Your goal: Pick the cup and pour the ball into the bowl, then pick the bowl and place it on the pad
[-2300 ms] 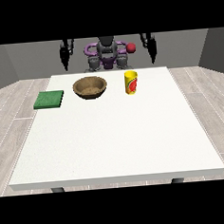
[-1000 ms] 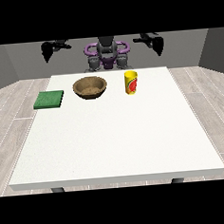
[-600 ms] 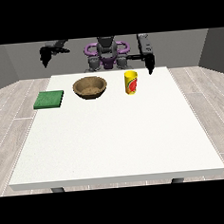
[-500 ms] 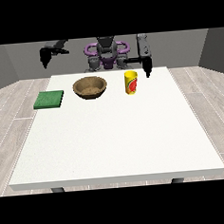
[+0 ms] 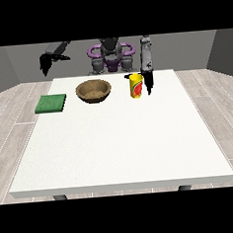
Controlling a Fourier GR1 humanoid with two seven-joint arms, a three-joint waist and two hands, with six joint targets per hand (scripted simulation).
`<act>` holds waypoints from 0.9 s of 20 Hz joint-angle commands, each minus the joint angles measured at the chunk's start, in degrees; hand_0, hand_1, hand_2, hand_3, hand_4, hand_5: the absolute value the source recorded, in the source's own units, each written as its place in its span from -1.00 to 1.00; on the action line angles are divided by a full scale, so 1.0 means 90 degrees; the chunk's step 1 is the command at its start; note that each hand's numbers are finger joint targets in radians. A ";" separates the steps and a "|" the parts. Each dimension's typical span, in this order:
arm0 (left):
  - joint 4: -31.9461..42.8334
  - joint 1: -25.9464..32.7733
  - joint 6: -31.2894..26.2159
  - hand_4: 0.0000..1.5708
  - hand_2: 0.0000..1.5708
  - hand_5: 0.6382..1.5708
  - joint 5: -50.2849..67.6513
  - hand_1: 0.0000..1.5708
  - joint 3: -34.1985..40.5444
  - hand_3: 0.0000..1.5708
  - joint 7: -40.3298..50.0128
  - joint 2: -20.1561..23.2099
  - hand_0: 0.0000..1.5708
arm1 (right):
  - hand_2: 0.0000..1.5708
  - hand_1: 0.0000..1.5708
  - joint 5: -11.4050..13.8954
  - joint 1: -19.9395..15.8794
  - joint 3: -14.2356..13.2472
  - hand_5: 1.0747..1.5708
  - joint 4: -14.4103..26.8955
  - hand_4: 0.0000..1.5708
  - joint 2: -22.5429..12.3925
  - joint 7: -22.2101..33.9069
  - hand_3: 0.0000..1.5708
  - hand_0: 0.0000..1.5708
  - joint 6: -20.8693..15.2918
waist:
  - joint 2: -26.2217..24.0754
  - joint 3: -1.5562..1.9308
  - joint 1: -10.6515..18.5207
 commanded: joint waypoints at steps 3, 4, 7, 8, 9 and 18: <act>0.1141 -0.0397 -0.0036 -1.00 -1.00 0.89 0.0009 -1.00 0.0148 -1.00 -0.0944 0.0072 -1.00 | -1.00 -1.00 0.0147 -0.0199 -0.0044 1.00 0.0363 -1.00 -0.0077 -0.0382 -1.00 -1.00 0.0115 | 0.0332 0.0001 0.0053; 0.1291 -0.0785 0.0217 -1.00 -1.00 0.89 0.0023 -1.00 0.0196 -1.00 -0.0649 0.0044 -1.00 | -1.00 -1.00 -0.0052 -0.0391 -0.0204 1.00 0.0478 -1.00 -0.0227 -0.0160 -1.00 -1.00 0.0185 | 0.0264 0.0001 -0.0013; 0.1796 -0.1039 0.0009 -1.00 -1.00 0.90 0.0170 -1.00 0.0438 -1.00 -0.0993 0.0373 -1.00 | -1.00 -1.00 0.0015 -0.0278 -0.0052 1.00 0.0301 -1.00 -0.0068 -0.0342 -1.00 -1.00 0.0216 | 0.0422 0.0000 -0.0143; 0.1887 -0.0941 0.0364 -1.00 -1.00 0.90 0.0080 -1.00 0.0348 -1.00 -0.1071 0.0083 -1.00 | -1.00 -1.00 0.0209 -0.0010 0.0079 1.00 0.0235 -1.00 -0.0014 -0.0376 -1.00 -1.00 0.0205 | 0.0190 0.0000 -0.0192; 0.1847 -0.1162 0.0162 -1.00 -1.00 0.91 0.0130 -1.00 0.0300 -1.00 -0.0651 0.0213 -1.00 | -1.00 -1.00 0.0222 -0.0336 -0.0131 1.00 0.0646 -1.00 -0.0100 -0.0424 -1.00 -1.00 0.0036 | 0.0223 0.0002 -0.0003; 0.2075 -0.0800 0.1899 0.88 1.00 0.31 -0.0778 0.68 0.0126 1.00 -0.1563 0.0216 0.68 | -1.00 -1.00 -0.0225 -0.0483 -0.0342 1.00 0.0143 -1.00 -0.0480 -0.0107 -1.00 -1.00 0.0390 | 0.0600 -0.0001 -0.0539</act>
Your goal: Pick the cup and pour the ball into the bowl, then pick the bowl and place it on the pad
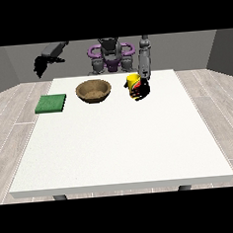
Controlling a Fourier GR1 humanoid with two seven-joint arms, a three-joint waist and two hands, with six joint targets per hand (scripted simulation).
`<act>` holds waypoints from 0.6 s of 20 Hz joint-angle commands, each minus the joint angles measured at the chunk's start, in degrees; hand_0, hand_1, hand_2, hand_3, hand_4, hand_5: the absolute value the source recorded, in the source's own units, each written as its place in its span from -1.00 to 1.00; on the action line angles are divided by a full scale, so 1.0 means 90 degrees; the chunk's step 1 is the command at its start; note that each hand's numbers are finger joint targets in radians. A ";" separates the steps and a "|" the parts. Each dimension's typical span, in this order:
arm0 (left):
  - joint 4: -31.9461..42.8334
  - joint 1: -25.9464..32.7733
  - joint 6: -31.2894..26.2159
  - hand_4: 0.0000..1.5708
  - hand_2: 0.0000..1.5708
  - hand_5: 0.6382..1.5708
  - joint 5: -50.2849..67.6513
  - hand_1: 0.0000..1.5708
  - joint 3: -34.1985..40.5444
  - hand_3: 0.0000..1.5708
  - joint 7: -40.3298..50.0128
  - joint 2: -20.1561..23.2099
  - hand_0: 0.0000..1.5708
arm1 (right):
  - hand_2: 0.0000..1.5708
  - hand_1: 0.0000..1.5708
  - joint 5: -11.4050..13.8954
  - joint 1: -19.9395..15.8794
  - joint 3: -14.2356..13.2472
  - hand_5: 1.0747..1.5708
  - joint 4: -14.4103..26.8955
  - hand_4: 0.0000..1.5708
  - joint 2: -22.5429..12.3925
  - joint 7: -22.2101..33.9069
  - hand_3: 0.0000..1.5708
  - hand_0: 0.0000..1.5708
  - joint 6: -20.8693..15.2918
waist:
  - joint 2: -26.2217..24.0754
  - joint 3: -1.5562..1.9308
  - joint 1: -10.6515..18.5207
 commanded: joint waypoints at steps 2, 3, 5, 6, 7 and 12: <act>0.0371 0.0167 0.0816 0.91 1.00 0.29 -0.0520 0.69 -0.0292 1.00 0.0258 -0.0196 0.69 | -1.00 -1.00 -0.0240 -0.0108 -0.0234 1.00 0.0120 -1.00 -0.0288 0.0474 -1.00 -1.00 0.0073 | -0.0320 -0.0123 0.0002; 0.0355 0.0045 0.0649 0.91 1.00 0.30 -0.0476 0.69 -0.0306 1.00 0.0342 -0.0157 0.69 | -1.00 -1.00 -0.0124 -0.0070 -0.0294 1.00 0.0367 -1.00 -0.0344 0.0191 -1.00 -1.00 0.0131 | -0.0298 -0.0123 0.0150; 0.0158 0.0153 0.0852 0.90 1.00 0.37 -0.0844 0.67 -0.0727 1.00 0.0974 -0.0283 0.67 | -1.00 -1.00 -0.0171 -0.0020 -0.0438 0.99 0.0918 -1.00 -0.0438 0.0321 -1.00 -1.00 0.0178 | -0.0948 -0.0118 0.0486; 0.0120 -0.0085 0.0660 0.95 1.00 0.43 -0.1001 0.71 -0.0756 1.00 0.1602 0.0324 0.71 | -1.00 -1.00 -0.0055 0.0168 -0.0256 1.00 0.0855 -1.00 -0.0213 0.0392 -1.00 -1.00 0.0051 | -0.1271 -0.0113 0.0483; 0.0054 -0.0157 0.1122 0.98 1.00 0.43 -0.1348 0.72 -0.0922 1.00 0.1593 0.0398 0.72 | -1.00 -1.00 -0.0068 0.0022 -0.0343 1.00 0.1031 -1.00 -0.0345 0.0379 -1.00 -1.00 0.0080 | -0.1230 -0.0106 0.0588; 0.0214 -0.0983 0.0772 1.00 1.00 0.40 -0.2063 0.85 -0.1083 1.00 0.3223 0.2036 0.85 | -1.00 -1.00 -0.0005 0.0399 -0.0296 0.99 0.1231 -1.00 -0.0223 0.0220 -1.00 -1.00 0.0167 | -0.1722 -0.0094 0.0543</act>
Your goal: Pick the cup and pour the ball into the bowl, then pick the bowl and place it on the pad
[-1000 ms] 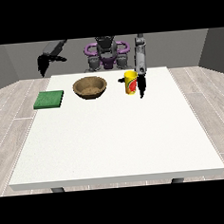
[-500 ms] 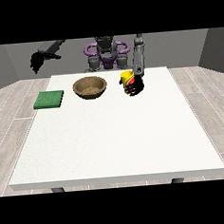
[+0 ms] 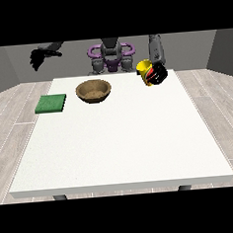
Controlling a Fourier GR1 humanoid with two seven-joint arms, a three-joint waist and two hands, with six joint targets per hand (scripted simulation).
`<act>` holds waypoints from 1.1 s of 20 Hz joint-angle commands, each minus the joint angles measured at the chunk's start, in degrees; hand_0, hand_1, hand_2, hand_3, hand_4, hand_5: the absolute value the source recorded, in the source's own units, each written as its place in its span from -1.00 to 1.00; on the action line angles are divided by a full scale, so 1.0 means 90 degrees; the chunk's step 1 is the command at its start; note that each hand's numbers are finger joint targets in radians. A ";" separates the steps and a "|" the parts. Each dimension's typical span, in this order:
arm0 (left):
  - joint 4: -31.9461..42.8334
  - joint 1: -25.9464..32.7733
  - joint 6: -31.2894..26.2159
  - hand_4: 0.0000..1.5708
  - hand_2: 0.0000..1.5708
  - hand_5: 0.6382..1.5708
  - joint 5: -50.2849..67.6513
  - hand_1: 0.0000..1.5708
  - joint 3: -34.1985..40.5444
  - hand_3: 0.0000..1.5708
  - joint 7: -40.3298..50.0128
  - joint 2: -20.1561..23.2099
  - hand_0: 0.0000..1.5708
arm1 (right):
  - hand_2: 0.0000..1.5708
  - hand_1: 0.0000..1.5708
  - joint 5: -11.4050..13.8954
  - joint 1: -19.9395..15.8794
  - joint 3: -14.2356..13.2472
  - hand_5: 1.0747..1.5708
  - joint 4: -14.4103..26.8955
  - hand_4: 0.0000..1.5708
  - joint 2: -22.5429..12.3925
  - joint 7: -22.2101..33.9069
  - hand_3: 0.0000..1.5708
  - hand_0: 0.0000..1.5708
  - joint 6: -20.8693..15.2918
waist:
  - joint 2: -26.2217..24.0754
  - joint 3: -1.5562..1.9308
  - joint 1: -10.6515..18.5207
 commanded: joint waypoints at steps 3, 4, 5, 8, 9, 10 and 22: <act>0.0117 -0.0966 0.0009 1.00 1.00 0.41 -0.0961 0.86 -0.0484 1.00 0.1870 0.0775 0.86 | -1.00 -1.00 0.0195 0.0068 0.0181 0.99 0.0265 -1.00 0.0237 -0.0052 -1.00 -1.00 -0.0112 | -0.0336 -0.0023 -0.0020; 0.0048 -0.1307 0.0137 1.00 1.00 0.37 -0.1212 0.88 -0.0670 1.00 0.2212 0.0682 0.88 | -1.00 -1.00 0.0092 -0.0033 0.0001 0.99 0.0612 -1.00 0.0077 -0.0270 -1.00 -1.00 0.0068 | -0.0154 -0.0018 -0.0018; 0.0087 -0.1299 0.0270 1.00 1.00 0.36 -0.1447 0.89 -0.0827 1.00 0.2417 0.0590 0.89 | -1.00 -1.00 0.0006 -0.0299 -0.0063 0.99 0.0523 -1.00 -0.0077 0.0072 -1.00 -1.00 0.0004 | -0.0281 -0.0022 0.0033; -0.0176 -0.1369 0.0041 1.00 1.00 0.36 -0.1735 0.90 -0.1043 1.00 0.2834 0.0410 0.90 | -1.00 -1.00 0.0003 -0.0164 -0.0190 0.99 0.0949 -1.00 -0.0083 -0.0264 -1.00 -1.00 0.0107 | -0.0293 -0.0027 0.0180; -0.0194 -0.1438 0.0279 1.00 1.00 0.36 -0.1832 0.90 -0.1026 1.00 0.2892 0.0309 0.90 | -1.00 -1.00 0.0041 -0.0292 -0.0245 0.99 0.0979 -1.00 -0.0277 -0.0599 -1.00 -1.00 0.0296 | -0.0057 -0.0027 0.0132; -0.0325 -0.1734 -0.0195 1.00 1.00 0.36 -0.1903 0.90 -0.1145 1.00 0.3220 0.0395 0.90 | -1.00 -1.00 -0.0035 -0.0361 -0.0333 0.99 0.1329 -1.00 -0.0277 -0.0432 -1.00 -1.00 0.0242 | -0.0196 -0.0025 0.0329; 0.0265 -0.2829 -0.0044 1.00 1.00 0.30 -0.4736 0.98 -0.2766 1.00 0.5414 0.0097 0.98 | -1.00 -1.00 -0.0030 -0.0438 -0.0179 1.00 0.1446 -1.00 -0.0292 -0.0279 -1.00 -1.00 0.0469 | -0.0652 -0.0016 -0.0172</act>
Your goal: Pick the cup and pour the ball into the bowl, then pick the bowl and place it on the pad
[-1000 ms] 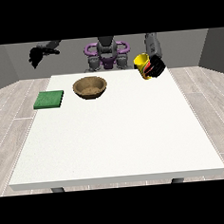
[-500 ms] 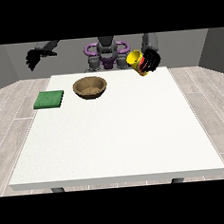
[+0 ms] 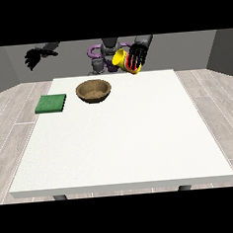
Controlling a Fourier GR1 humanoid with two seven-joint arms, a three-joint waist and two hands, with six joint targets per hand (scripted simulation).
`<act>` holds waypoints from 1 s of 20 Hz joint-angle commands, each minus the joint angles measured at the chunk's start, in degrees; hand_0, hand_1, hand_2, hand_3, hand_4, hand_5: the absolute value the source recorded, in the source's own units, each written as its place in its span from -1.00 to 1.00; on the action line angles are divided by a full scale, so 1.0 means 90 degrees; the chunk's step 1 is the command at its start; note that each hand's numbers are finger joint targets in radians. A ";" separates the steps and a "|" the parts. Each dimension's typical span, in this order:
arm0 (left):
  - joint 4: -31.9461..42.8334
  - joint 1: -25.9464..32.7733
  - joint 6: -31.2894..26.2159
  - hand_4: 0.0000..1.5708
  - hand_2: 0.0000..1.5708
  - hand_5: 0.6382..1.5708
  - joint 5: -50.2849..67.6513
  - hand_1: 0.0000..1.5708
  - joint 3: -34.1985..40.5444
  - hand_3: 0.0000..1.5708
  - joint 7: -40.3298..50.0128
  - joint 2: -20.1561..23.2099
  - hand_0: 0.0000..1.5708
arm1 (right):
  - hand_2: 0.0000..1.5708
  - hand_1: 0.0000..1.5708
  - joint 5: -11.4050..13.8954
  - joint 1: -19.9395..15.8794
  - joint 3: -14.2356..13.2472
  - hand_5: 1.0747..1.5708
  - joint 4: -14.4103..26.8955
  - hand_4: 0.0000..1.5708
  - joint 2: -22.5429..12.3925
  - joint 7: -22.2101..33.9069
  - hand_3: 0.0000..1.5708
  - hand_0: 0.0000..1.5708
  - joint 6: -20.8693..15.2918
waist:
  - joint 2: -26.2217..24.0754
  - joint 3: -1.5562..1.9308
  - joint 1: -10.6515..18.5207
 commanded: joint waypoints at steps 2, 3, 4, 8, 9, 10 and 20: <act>0.0203 -0.0500 -0.0443 0.89 1.00 0.49 -0.1395 0.96 -0.1016 1.00 0.1097 -0.0455 0.96 | -1.00 -1.00 -0.0062 -0.0029 -0.0083 1.00 0.0291 -1.00 -0.0129 0.0174 -1.00 -1.00 0.0074 | -0.0427 0.0004 -0.0037; 0.0242 -0.0509 -0.0500 0.80 1.00 0.59 -0.1572 0.93 -0.1149 1.00 0.0964 -0.0367 0.93 | -1.00 -1.00 -0.0035 -0.0009 0.0015 1.00 0.0232 -1.00 -0.0031 0.0046 -1.00 -1.00 0.0158 | -0.0289 0.0001 -0.0055; 0.0405 -0.0440 -0.0389 0.76 1.00 0.63 -0.1958 0.91 -0.1444 1.00 0.1157 -0.0506 0.91 | -1.00 -1.00 0.0027 -0.0037 0.0105 1.00 0.0130 -1.00 -0.0013 0.0109 -1.00 -1.00 0.0139 | -0.0190 0.0000 -0.0256; 0.0607 -0.0614 -0.1420 1.00 1.00 -0.10 -0.2516 0.91 -0.2058 1.00 0.1414 -0.1082 0.91 | -1.00 -1.00 0.0040 -0.0091 0.0191 1.00 0.0171 -1.00 0.0064 0.0169 -1.00 -1.00 0.0167 | -0.0387 -0.0004 -0.0344; 0.0449 -0.0897 -0.1362 1.00 1.00 -0.18 -0.2787 0.90 -0.2241 1.00 0.1386 -0.1109 0.90 | -1.00 -1.00 -0.0122 -0.0312 -0.0144 1.00 0.0504 -1.00 -0.0238 -0.0030 -1.00 -1.00 0.0254 | -0.0044 0.0001 -0.0085; 0.0695 -0.1100 -0.1644 1.00 1.00 -0.13 -0.3080 0.92 -0.2449 1.00 0.1387 -0.0882 0.92 | -1.00 -1.00 -0.0085 -0.0130 0.0056 1.00 0.0402 -1.00 -0.0051 -0.0072 -1.00 -1.00 0.0415 | -0.0104 0.0006 -0.0383; 0.0786 -0.0987 -0.2675 0.95 1.00 0.07 -0.4572 0.84 -0.3595 1.00 0.1408 -0.1352 0.84 | -1.00 -1.00 0.0143 -0.0078 0.0040 1.00 0.0534 -1.00 -0.0069 -0.0219 -1.00 -1.00 0.0126 | -0.0247 -0.0011 0.0002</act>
